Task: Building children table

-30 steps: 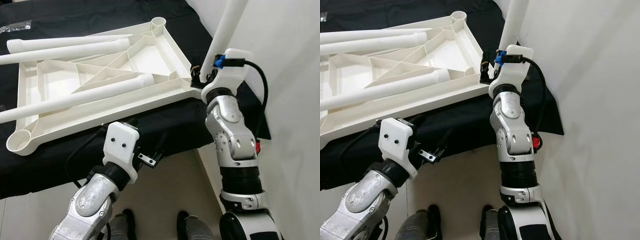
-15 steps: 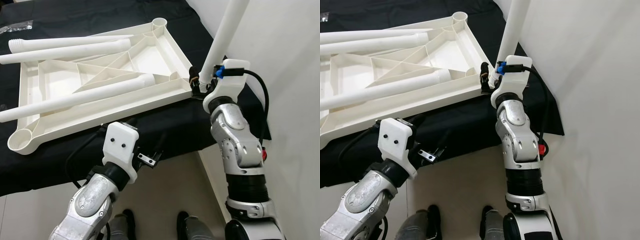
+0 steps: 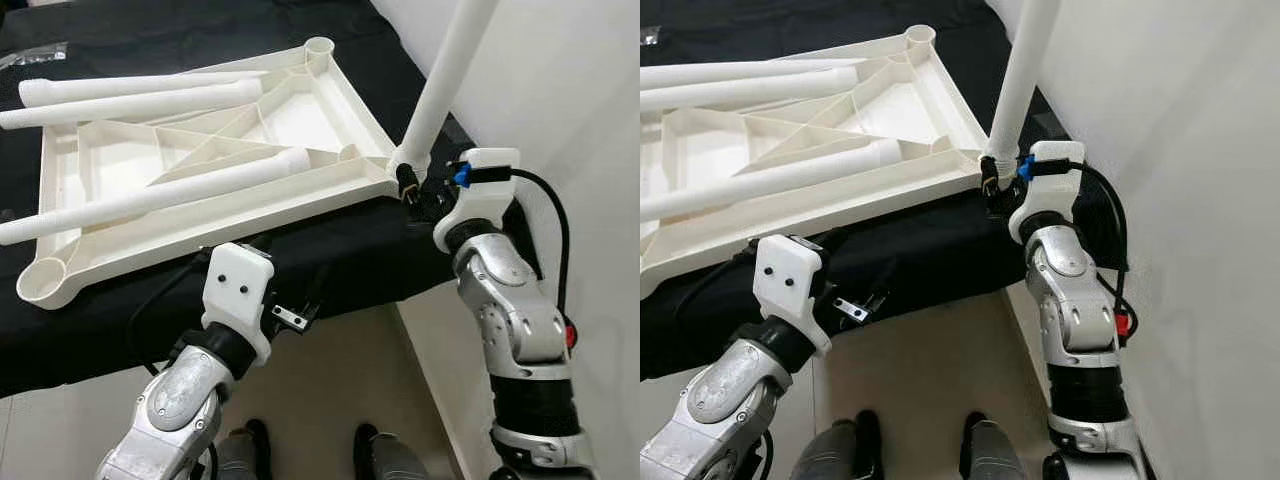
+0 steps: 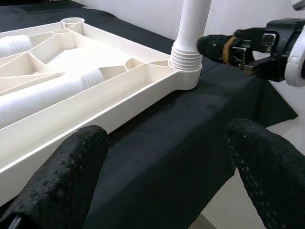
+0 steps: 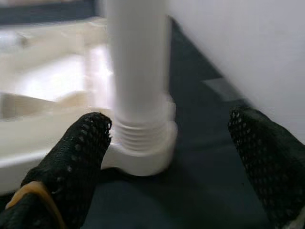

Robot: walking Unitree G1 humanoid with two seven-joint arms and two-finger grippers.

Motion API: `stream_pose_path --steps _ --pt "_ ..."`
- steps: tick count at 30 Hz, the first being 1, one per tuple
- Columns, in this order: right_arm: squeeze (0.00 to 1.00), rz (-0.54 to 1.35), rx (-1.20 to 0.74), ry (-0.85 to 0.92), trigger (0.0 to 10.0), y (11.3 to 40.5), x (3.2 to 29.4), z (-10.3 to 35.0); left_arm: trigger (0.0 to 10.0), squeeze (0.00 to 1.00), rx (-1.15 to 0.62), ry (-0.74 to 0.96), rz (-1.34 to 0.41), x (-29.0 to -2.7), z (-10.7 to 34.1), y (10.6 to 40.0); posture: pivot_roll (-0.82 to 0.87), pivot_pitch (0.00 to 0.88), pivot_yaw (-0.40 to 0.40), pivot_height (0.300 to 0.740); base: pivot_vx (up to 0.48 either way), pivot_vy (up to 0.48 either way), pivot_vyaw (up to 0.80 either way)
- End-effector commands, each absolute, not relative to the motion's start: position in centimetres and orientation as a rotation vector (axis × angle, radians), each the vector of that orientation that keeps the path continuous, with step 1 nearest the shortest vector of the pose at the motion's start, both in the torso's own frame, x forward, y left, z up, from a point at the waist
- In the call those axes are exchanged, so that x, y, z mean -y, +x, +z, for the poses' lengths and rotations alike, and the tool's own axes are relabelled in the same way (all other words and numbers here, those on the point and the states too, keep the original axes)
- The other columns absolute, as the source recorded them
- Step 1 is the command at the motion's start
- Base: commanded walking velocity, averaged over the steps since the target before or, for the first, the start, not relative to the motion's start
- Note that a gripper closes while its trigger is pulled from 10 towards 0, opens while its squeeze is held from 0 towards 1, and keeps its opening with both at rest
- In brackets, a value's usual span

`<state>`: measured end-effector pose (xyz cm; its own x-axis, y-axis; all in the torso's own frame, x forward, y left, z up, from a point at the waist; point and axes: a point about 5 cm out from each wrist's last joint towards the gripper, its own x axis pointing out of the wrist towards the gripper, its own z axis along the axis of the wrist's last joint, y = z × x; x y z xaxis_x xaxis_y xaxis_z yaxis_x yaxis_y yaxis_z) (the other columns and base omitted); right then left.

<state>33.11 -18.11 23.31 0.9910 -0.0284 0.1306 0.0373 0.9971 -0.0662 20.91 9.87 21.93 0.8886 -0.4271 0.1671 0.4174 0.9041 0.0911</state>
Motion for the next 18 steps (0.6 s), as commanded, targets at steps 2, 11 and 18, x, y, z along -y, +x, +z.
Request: stream_pose_path --steps 2,11,18 --pt "0.00 -0.135 0.092 -0.100 10.0 33.3 20.2 22.2 10.0 0.00 0.165 0.061 -0.447 -9.9 21.5 20.7 0.11 0.258 -0.032 0.740 0.000 0.000 0.00" --pt "0.00 -0.198 0.064 -0.151 10.0 34.8 21.0 21.5 10.0 0.00 0.167 0.063 -0.442 -10.0 21.6 20.7 0.12 0.268 -0.036 0.740 0.000 0.000 0.00" --pt "0.00 -0.195 0.063 -0.151 10.0 36.6 19.8 21.0 10.0 0.00 0.170 0.058 -0.447 -9.8 21.8 20.6 0.13 0.281 -0.034 0.740 0.000 0.000 0.00"
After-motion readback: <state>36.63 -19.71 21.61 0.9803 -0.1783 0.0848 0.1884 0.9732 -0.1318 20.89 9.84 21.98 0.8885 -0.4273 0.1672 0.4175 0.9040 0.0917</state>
